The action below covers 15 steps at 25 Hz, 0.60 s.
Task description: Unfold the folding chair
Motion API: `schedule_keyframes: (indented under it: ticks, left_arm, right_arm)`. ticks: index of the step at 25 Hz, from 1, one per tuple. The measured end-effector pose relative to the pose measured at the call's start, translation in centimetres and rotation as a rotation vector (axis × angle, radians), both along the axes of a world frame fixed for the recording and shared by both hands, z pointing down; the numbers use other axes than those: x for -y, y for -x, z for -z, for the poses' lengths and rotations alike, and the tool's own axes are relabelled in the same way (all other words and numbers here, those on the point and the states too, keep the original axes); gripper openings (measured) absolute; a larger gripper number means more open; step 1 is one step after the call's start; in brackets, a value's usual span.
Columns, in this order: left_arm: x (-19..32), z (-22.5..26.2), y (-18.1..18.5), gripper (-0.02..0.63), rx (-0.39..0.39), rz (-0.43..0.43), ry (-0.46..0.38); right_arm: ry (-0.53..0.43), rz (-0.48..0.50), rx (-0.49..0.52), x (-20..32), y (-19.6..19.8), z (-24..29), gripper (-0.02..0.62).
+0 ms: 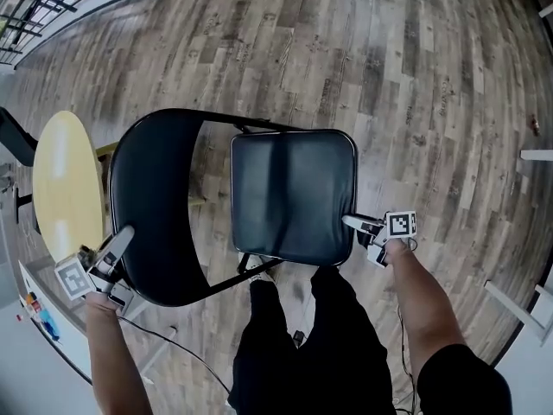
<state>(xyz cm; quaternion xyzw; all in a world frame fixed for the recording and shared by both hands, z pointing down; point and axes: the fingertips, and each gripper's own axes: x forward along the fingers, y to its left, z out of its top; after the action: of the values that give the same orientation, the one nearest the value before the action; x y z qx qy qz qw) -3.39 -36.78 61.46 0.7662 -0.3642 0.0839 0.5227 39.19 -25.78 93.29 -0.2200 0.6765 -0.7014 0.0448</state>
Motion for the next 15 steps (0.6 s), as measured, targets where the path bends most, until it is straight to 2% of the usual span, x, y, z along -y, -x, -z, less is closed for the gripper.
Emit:
schedule_keyframes:
  ticks: [3,7,11,15]
  left_arm:
    - [-0.2,-0.8,-0.9,0.104,-0.015,0.001,-0.002]
    - [-0.5,-1.9,-1.0,0.104,-0.036,0.007,-0.006]
    - [-0.8,-2.8,-2.4,0.109,-0.077,-0.001,0.01]
    - [-1.1,-3.4,-4.0,0.117,-0.119,0.003,0.025]
  right_arm:
    - [-0.045,0.014,-0.023,0.0,-1.4,-1.9,0.219]
    - [-0.037,-0.019,0.004,-0.2,-2.4,-3.4,0.222]
    - [0.024,-0.076,0.003,-1.1,-4.2,-6.0,0.232]
    - [0.001,-0.084,0.027,-1.0,-5.4,-7.2,0.235]
